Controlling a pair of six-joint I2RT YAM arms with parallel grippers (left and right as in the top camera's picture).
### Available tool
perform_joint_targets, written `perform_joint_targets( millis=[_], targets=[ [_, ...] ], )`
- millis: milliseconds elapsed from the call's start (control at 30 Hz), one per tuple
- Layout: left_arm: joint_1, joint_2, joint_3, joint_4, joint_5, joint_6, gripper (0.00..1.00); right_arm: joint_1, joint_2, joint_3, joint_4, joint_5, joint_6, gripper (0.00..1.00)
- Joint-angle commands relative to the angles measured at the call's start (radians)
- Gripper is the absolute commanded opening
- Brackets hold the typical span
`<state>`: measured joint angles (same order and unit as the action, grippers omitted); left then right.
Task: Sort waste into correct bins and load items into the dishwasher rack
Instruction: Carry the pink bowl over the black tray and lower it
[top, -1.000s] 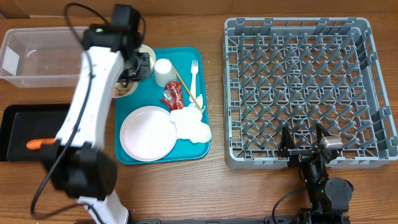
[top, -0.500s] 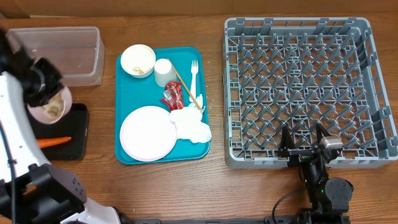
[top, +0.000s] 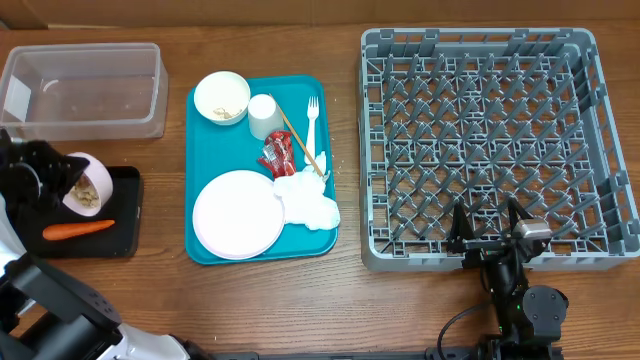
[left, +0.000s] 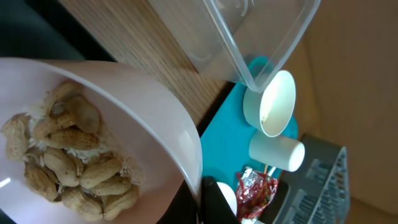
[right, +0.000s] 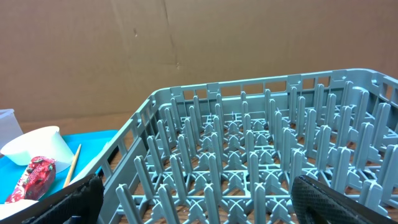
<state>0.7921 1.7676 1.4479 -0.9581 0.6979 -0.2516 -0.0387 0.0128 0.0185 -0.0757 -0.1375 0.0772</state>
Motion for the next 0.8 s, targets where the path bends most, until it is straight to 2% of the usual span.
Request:
perform_joint_targets(
  millis=[0, 367, 567, 700, 767],
  targets=[
    [0.056, -0.005, -0.052, 0.043, 0.116, 0.027, 0.04, -0.004, -0.01, -0.01, 0.003, 0.01, -0.006, 1.0],
    [0.178, -0.001, -0.101, 0.12, 0.159, 0.027, 0.04, -0.004, -0.01, -0.01, 0.003, 0.01, -0.006, 1.0],
    [0.211, 0.03, -0.103, 0.146, 0.081, -0.015, 0.07, -0.004, -0.01, -0.01, 0.003, 0.01, -0.006, 1.0],
    [0.23, 0.068, -0.103, 0.158, 0.177, -0.001, 0.07, -0.004, -0.01, -0.01, 0.003, 0.009, -0.006, 1.0],
    [0.235, 0.104, -0.103, 0.188, 0.313, 0.069, 0.07, -0.004, -0.01, -0.01, 0.003, 0.01, -0.006, 1.0]
  ],
)
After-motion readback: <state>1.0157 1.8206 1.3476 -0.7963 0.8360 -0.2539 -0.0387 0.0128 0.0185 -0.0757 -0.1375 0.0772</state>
